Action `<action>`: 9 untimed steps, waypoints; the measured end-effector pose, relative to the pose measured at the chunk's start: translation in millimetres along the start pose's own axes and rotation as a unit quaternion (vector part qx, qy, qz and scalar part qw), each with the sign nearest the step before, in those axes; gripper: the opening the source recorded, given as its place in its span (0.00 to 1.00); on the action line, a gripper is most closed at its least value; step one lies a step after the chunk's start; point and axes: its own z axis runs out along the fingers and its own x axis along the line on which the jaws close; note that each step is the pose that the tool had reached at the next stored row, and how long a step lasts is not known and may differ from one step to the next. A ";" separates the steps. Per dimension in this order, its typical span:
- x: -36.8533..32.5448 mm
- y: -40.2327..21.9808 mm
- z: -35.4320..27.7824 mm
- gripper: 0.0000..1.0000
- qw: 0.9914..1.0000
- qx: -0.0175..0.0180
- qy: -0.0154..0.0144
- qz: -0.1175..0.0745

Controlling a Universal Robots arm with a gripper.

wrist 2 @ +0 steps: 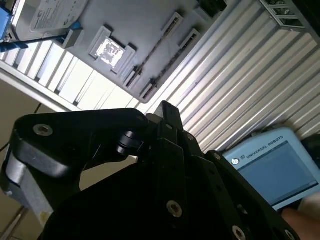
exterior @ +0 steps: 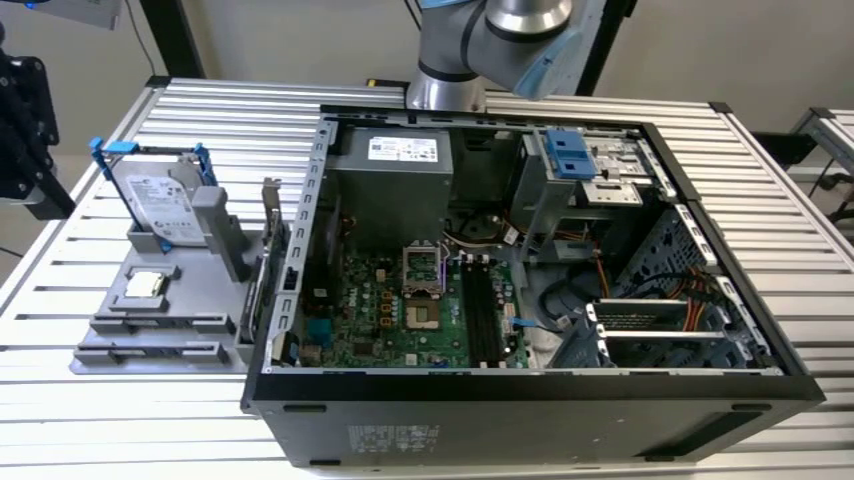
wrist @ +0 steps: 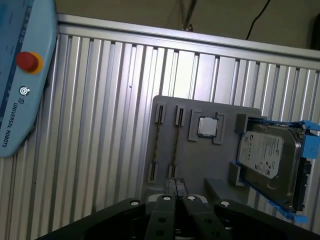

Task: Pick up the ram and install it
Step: 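Pick up the ram and move it above insertion slot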

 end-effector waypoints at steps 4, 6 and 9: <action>0.0 0.0 0.0 0.00 1.000 0.000 0.000 0.000; 0.0 0.0 0.0 0.00 1.000 0.000 0.000 -0.001; 0.0 0.0 0.0 0.00 1.000 0.000 0.000 -0.001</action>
